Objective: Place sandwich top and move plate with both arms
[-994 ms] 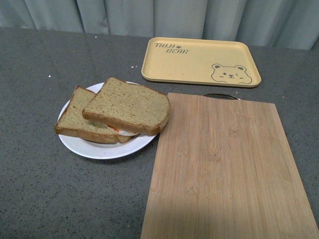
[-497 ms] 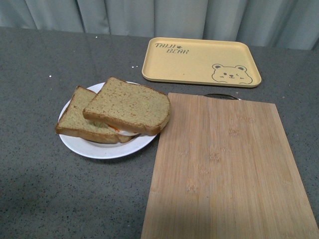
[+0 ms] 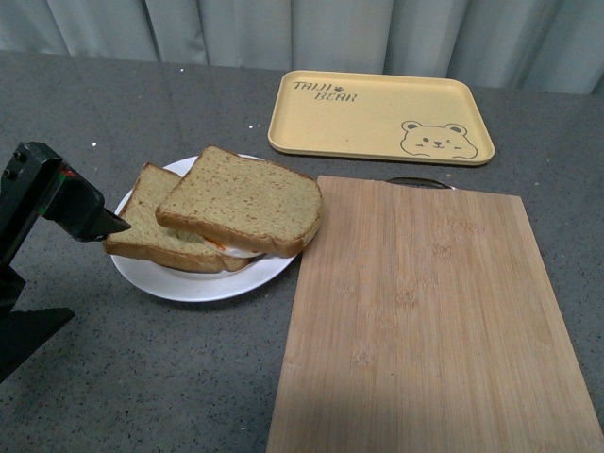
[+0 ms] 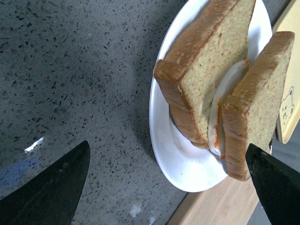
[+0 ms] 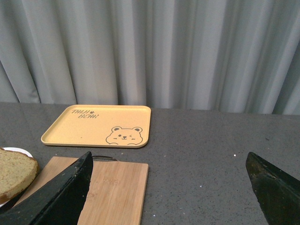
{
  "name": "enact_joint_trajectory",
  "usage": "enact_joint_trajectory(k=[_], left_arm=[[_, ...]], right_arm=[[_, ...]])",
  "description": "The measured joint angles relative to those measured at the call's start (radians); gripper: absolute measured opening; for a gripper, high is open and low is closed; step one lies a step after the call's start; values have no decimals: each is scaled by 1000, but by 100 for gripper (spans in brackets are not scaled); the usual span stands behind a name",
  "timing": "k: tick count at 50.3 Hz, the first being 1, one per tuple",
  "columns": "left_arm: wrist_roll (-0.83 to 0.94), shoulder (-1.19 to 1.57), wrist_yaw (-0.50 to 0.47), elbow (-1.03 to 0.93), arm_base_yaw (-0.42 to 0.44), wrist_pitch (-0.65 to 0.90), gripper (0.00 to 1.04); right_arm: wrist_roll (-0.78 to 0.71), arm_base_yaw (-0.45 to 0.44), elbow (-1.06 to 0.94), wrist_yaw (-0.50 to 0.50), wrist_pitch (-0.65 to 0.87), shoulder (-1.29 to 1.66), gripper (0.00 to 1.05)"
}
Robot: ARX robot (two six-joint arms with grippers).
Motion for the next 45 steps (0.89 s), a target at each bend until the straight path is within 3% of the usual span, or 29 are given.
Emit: enact_joint_trajectory(k=[21,26,31,45], left_arm=[[-98,156,-17,79,-112,62,98],[-122,204,-20,107,-126,62,79],[-135,236,-32,130,-130,63,66],[-220,280,-39,135,-102,113,12]], right_arm=[[0,0,0,0,0,0,95],[0,0,0,0,0,0,95],[0,0,0,0,0,0,95],[0,0,0,0,0,0,95]])
